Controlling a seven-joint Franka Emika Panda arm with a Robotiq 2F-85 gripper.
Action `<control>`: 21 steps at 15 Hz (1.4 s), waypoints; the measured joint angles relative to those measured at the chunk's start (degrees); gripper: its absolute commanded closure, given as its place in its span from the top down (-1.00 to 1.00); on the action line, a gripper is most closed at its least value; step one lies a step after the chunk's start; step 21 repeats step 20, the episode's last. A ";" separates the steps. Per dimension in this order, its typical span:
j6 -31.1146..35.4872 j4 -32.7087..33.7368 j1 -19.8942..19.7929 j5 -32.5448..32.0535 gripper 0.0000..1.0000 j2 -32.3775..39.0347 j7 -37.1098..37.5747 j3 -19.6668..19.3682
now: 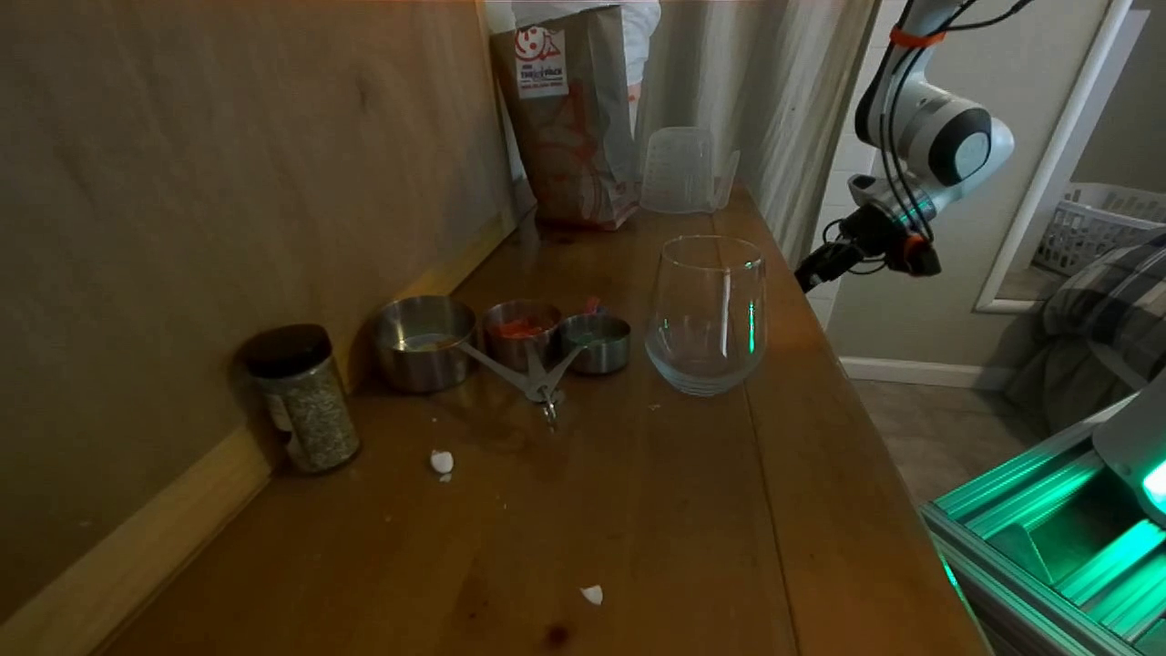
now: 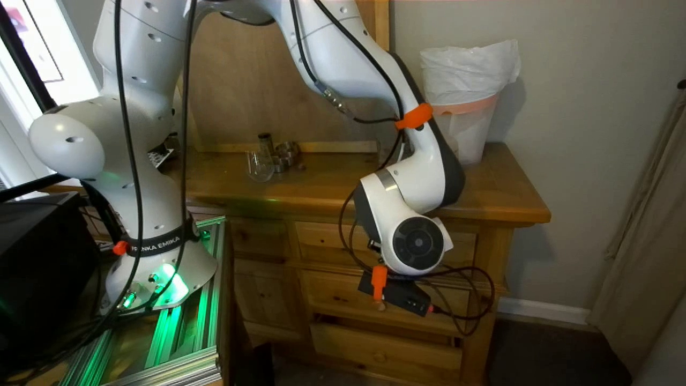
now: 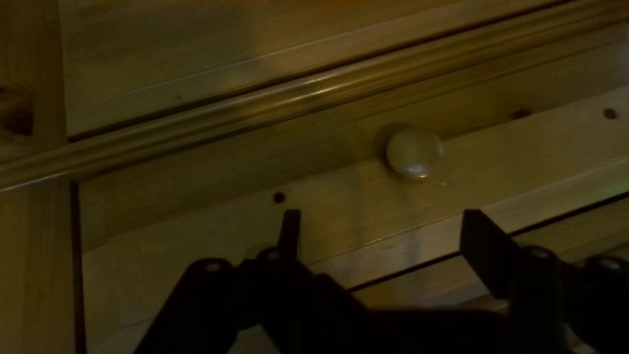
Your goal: Pull open the top drawer
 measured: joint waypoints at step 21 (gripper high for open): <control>17.36 -30.75 3.82 -8.66 1.00 -43.94 1.00 1.99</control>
